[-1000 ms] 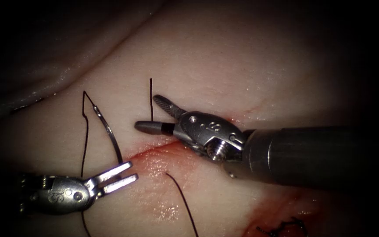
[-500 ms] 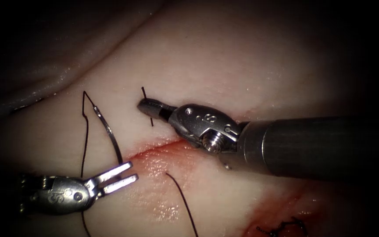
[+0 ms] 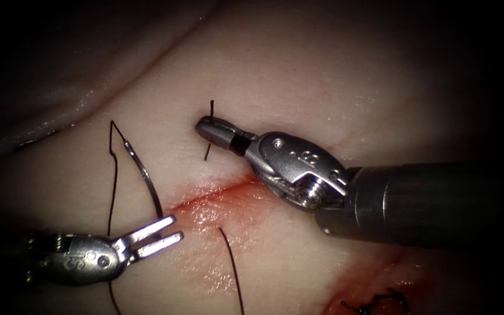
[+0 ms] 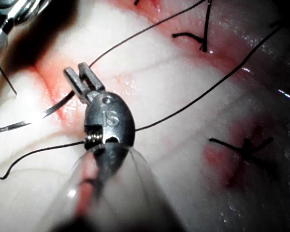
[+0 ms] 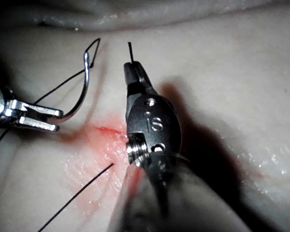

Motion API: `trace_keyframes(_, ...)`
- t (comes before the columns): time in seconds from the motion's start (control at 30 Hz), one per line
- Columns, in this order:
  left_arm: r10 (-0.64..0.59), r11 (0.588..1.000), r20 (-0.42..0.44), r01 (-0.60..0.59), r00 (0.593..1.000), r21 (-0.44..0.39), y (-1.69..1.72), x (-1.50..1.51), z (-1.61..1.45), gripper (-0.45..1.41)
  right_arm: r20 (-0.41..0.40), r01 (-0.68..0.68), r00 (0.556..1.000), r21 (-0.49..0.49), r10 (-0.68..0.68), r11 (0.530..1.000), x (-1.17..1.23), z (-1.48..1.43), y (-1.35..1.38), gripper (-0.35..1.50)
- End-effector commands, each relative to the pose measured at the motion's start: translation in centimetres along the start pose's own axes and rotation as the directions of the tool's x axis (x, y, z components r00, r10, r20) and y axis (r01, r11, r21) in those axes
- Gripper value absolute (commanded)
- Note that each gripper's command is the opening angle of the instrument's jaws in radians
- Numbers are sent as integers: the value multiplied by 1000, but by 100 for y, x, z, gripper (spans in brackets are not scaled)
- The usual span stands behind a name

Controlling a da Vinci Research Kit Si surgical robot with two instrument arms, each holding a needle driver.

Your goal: Wound Closure

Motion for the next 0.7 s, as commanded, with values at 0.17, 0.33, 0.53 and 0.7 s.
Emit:
trace_keyframes(0.17,-2,1000,3,2,1000,-3,7,-5,4,-45,-2,7,1000,3,-7,1000,-5,10,-7,-35)
trace_keyframes(0.33,-1,1000,5,1,1000,-4,7,-5,4,-45,-8,13,1000,2,-13,1000,-5,10,-6,-35)
trace_keyframes(0.53,-2,1000,9,3,1000,-12,6,-4,2,-45,-40,9,999,3,-9,1000,-2,11,-5,-32)
trace_keyframes(0.7,4,1000,45,-5,999,29,-1,5,-7,-45,-59,1,998,10,-1,1000,4,8,-2,125)
